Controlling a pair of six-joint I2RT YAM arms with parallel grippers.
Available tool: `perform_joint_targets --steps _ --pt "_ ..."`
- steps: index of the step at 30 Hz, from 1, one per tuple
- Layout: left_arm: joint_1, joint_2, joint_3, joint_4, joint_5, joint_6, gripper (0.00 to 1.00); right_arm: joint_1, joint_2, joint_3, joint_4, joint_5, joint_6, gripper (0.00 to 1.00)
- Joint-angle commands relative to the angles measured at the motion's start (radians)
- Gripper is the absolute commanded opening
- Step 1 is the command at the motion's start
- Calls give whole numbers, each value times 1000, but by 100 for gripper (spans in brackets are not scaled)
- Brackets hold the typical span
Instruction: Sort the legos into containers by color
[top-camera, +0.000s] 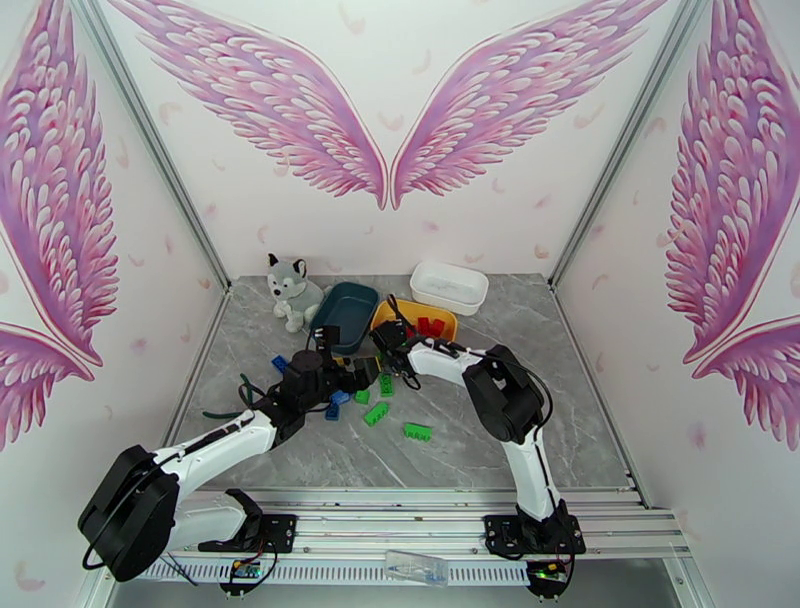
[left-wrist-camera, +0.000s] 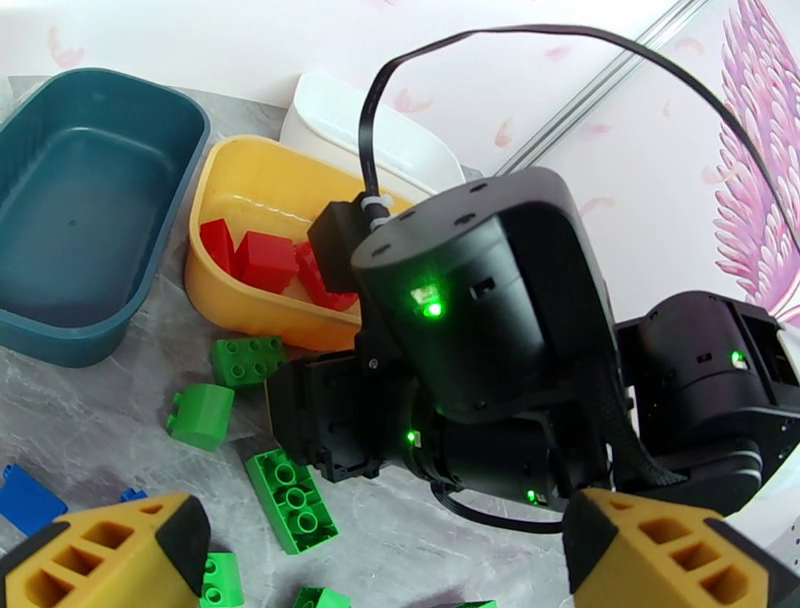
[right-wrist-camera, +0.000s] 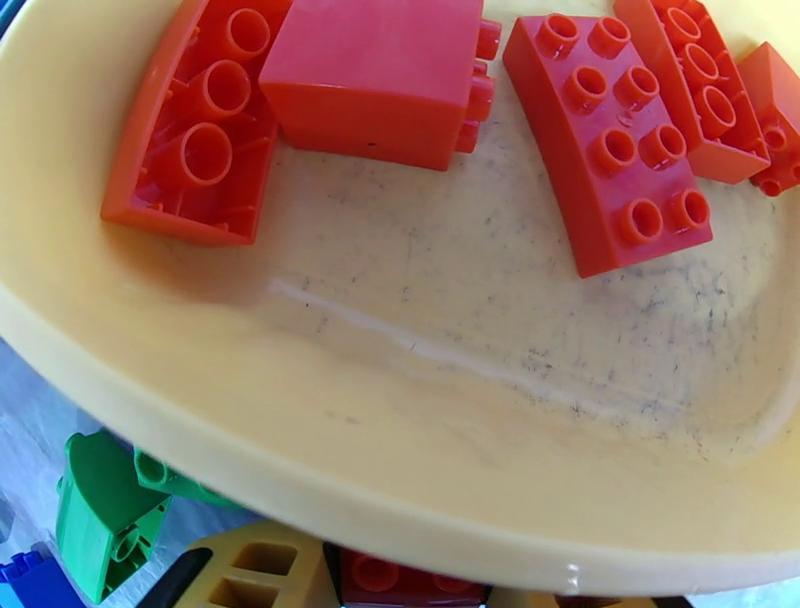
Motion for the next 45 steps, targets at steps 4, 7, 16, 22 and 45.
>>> perform_joint_targets --steps 4,7,16,22,45 --pt "5 -24 -18 -8 7 -5 99 17 -108 -87 -10 4 7 36" --pt "5 -28 -18 -6 6 -4 99 18 -154 -121 -9 -2 1 35" --pt "5 -26 -19 -8 0 -1 99 13 -290 -167 -38 29 -27 36" --pt "6 8 -4 -8 14 0 99 -33 -290 -77 -78 31 -40 36" --pt "28 8 9 -94 -69 16 99 -175 -29 372 -228 -52 -68 64"
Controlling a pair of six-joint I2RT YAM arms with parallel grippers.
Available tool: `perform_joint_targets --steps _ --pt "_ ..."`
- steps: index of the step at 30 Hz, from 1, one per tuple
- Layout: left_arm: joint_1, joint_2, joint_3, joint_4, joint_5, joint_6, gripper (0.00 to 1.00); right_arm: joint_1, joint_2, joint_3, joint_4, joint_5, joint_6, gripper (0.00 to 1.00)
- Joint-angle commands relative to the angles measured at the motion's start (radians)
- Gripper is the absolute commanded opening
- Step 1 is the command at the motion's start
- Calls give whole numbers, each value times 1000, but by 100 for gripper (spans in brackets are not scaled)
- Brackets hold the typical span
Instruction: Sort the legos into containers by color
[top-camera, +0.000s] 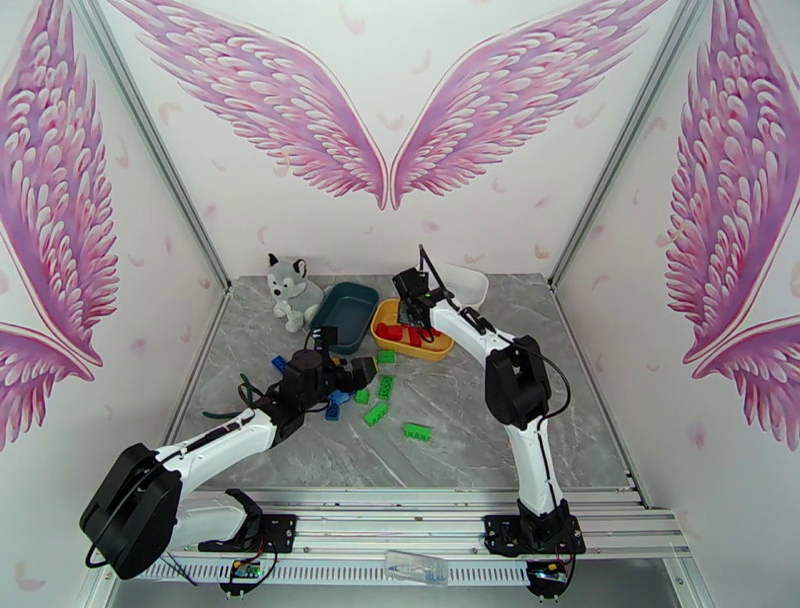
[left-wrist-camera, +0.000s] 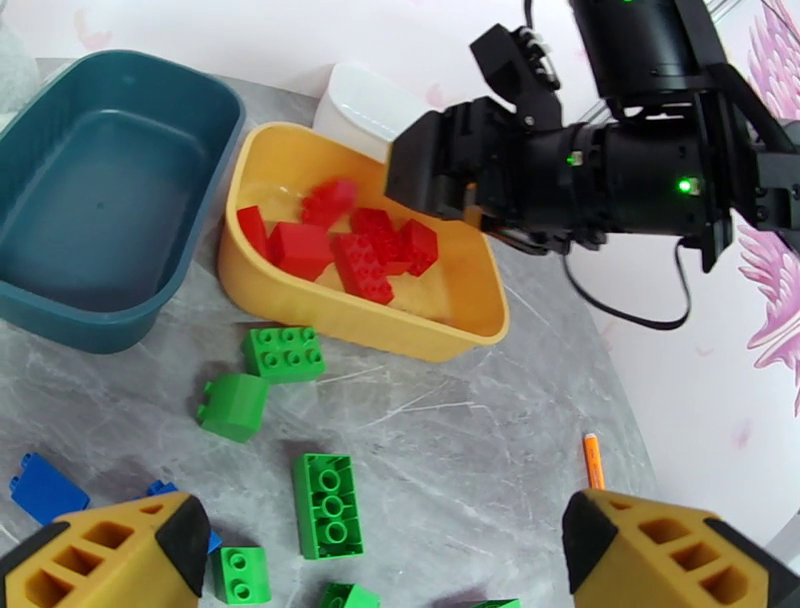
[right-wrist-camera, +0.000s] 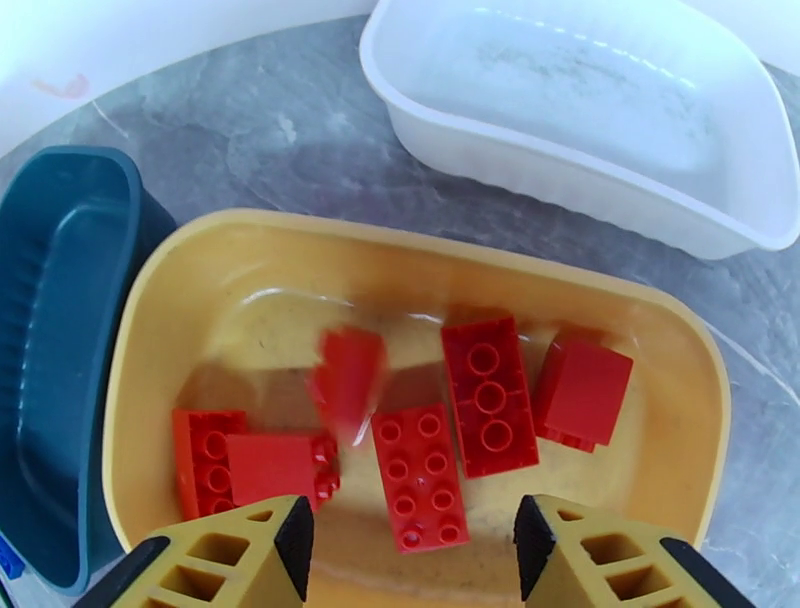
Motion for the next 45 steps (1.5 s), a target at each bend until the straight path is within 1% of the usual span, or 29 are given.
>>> perform_joint_targets --steps 1,3,6,10,12,15,17,19,21,24,26,27,28,29,31,33,36,40,45 --pt "6 -4 14 -61 -48 15 99 6 -123 -104 12 -48 -15 65" --pt "5 -4 16 -83 -74 17 99 13 -228 -230 64 -103 0 69" --pt "8 -16 20 -114 -116 18 99 41 -373 -407 113 -162 2 71" --pt "10 -64 27 -184 -179 35 98 93 -558 -590 114 -167 -23 72" --pt "11 -99 39 -247 -206 48 98 110 -645 -680 125 -170 -35 72" --pt "7 -151 44 -331 -227 59 95 123 -731 -768 139 -190 -58 73" --pt "4 -183 31 -379 -256 66 94 137 -758 -793 143 -207 -59 73" --pt "2 -203 12 -412 -286 68 94 158 -772 -804 161 -260 -31 73" --pt "-1 -208 -1 -444 -306 64 92 207 -780 -806 188 -293 -11 73" --pt "-11 -193 -3 -486 -324 55 91 302 -779 -802 195 -251 1 72" --pt "-23 -177 -5 -497 -332 47 91 334 -785 -827 221 -241 16 72" --pt "-32 -163 -4 -501 -336 45 91 347 -797 -856 251 -217 12 71" --pt "-39 -148 -4 -501 -339 44 91 353 -811 -886 275 -192 13 72" --pt "-48 -128 0 -500 -343 45 91 353 -827 -911 293 -198 21 72" --pt "-66 -82 12 -492 -351 46 90 356 -856 -898 266 -214 13 72" --pt "-92 -27 33 -484 -357 44 89 356 -909 -917 271 -185 7 72" --pt "-122 58 88 -493 -368 46 88 356 -969 -972 321 -146 -4 77" --pt "-129 142 147 -521 -394 55 85 355 -959 -963 286 -83 -23 77" --pt "-129 174 183 -562 -457 77 84 354 -917 -956 292 -78 -32 78"
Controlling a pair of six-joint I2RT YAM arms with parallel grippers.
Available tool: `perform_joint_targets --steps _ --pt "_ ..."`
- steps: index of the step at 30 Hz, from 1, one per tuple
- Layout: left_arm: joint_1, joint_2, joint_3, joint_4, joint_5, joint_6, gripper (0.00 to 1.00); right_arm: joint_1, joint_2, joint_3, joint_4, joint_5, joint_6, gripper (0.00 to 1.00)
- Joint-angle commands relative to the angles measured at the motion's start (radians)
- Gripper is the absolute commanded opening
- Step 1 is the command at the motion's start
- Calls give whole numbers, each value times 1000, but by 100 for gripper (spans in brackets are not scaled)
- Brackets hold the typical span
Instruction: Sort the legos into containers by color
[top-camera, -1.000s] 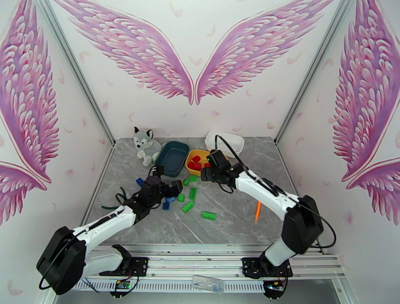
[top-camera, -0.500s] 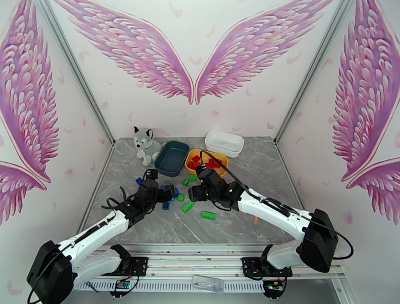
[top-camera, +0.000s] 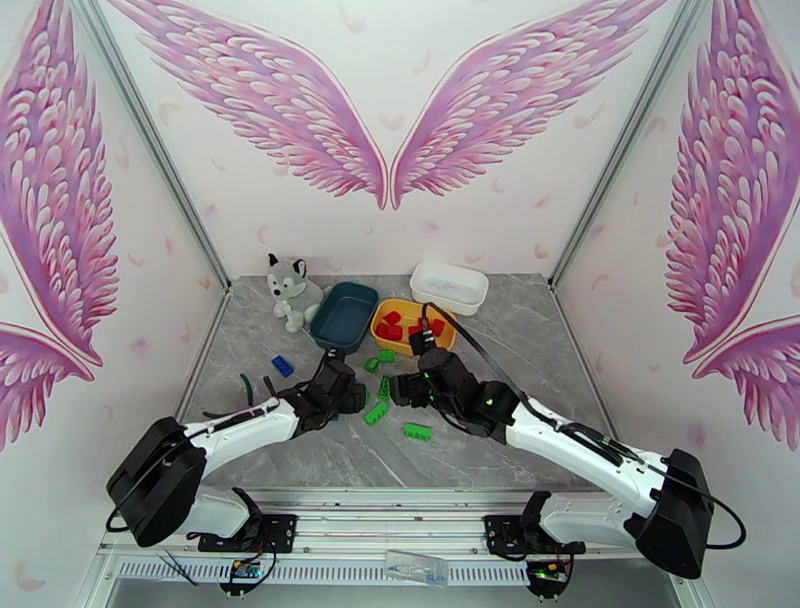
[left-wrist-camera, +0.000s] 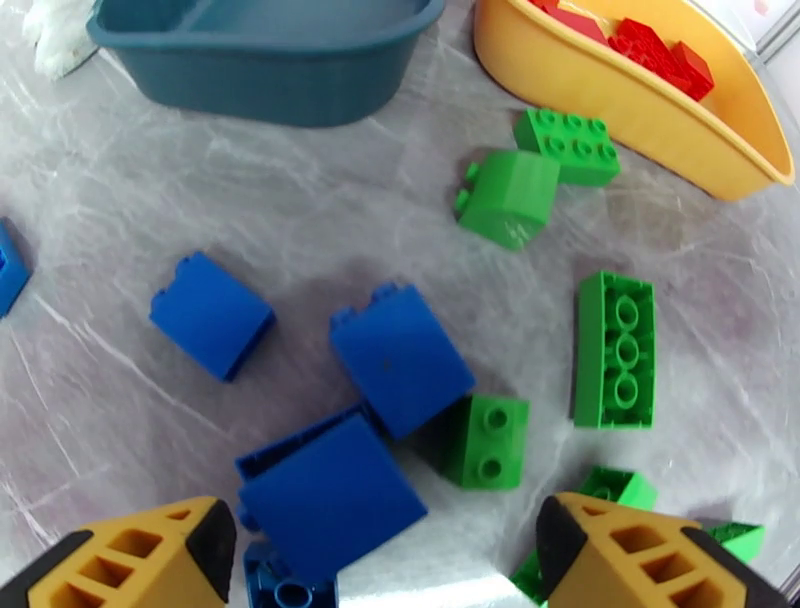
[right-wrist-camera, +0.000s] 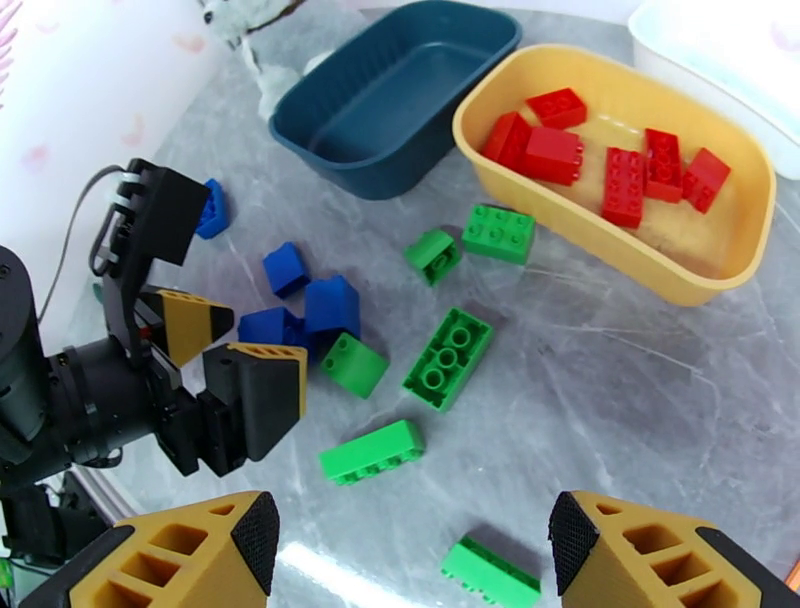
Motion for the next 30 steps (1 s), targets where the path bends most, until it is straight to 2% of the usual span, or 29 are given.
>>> perform_joint_targets --steps 1,6,14,20,27,30 --pt "-2 8 39 -49 -71 29 83 -1 37 -1 8 36 -17 78" --pt "-2 36 55 -61 -98 58 78 -2 43 2 9 33 -17 78" --pt "-2 56 44 -62 -81 52 77 -2 38 -3 22 16 -17 78" --pt "-2 69 44 -42 -50 52 70 -2 42 -3 24 17 -17 78" --pt "-1 126 71 -46 -29 54 68 -2 27 -7 22 24 -20 78" --pt "-2 126 69 -42 -29 52 62 -2 28 -8 24 24 -20 78"
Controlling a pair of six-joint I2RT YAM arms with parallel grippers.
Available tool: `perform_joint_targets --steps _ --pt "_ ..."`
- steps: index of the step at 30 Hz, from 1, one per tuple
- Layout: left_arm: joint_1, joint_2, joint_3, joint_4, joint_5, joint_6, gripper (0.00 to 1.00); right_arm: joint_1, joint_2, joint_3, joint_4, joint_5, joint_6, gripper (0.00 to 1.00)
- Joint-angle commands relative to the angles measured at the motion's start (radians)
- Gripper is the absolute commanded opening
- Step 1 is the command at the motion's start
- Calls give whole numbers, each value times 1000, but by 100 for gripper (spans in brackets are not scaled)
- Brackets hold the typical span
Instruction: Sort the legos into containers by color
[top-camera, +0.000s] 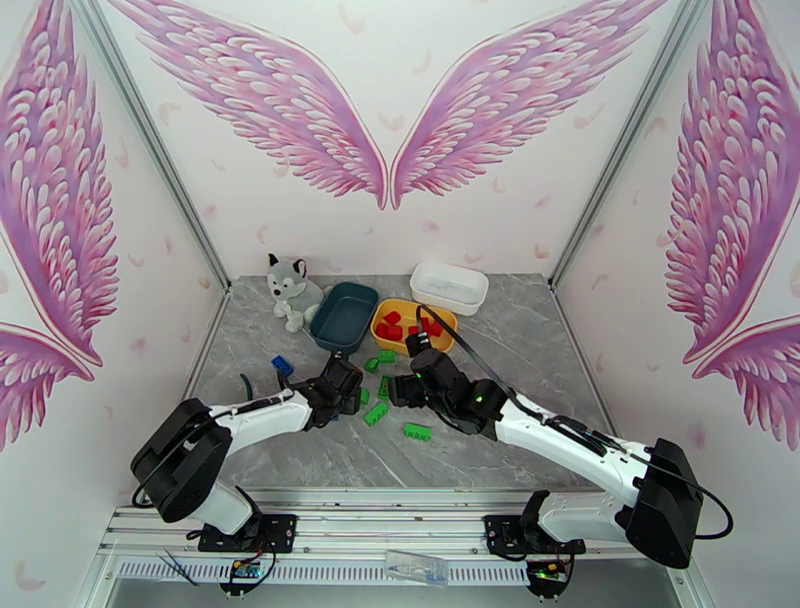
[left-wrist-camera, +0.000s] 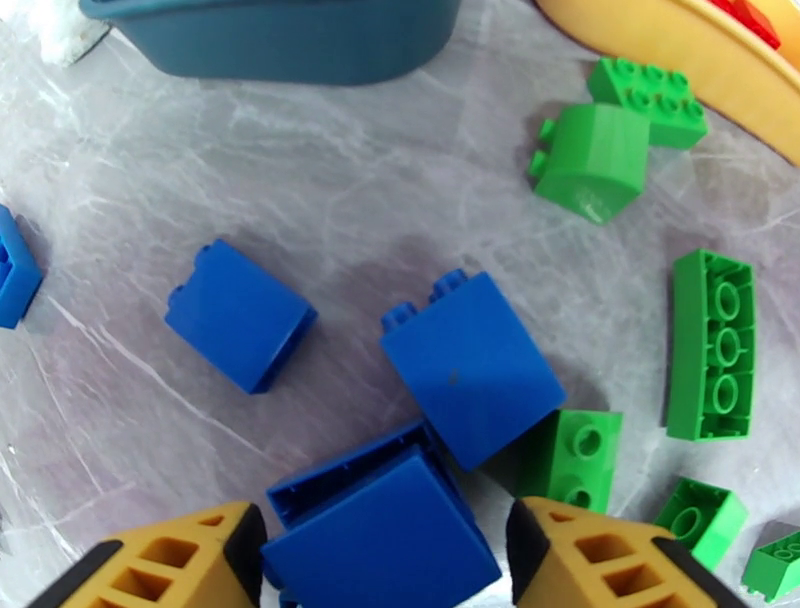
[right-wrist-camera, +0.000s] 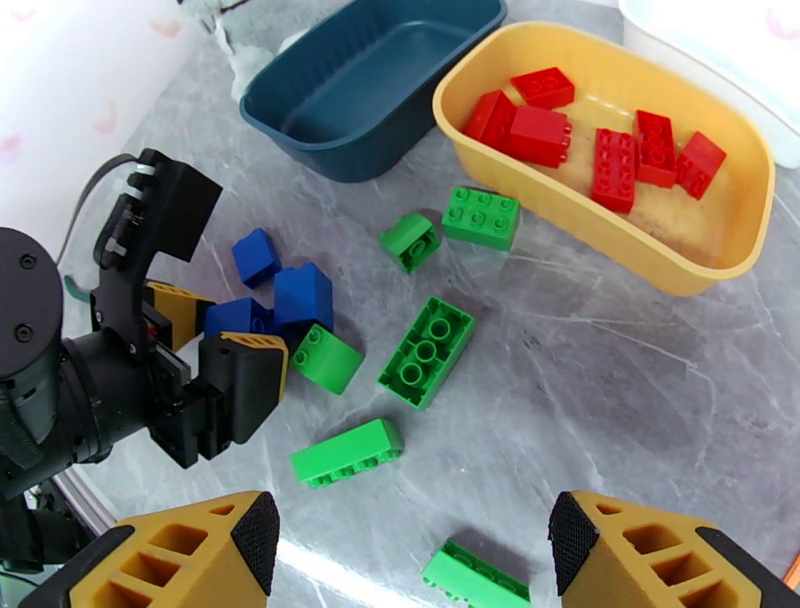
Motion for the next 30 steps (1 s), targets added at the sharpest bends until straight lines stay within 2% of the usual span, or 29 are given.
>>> perform_joint_targets --steps 1,8,14,20,24,30 --pt "-2 0 34 1 12 3 60 -2 -17 -7 17 10 -16 78" --pt "0 -40 29 -17 10 5 51 -1 -17 -7 16 10 -16 78" --pt "9 -112 36 -39 12 11 50 -2 -8 -10 22 16 -16 78" --pt "65 -148 106 -29 12 40 51 -2 13 -10 33 31 -12 78" --pt "133 -102 197 15 21 74 52 -2 25 -13 39 37 -7 77" --pt "238 71 374 62 86 82 54 -3 17 -12 34 40 -7 77"
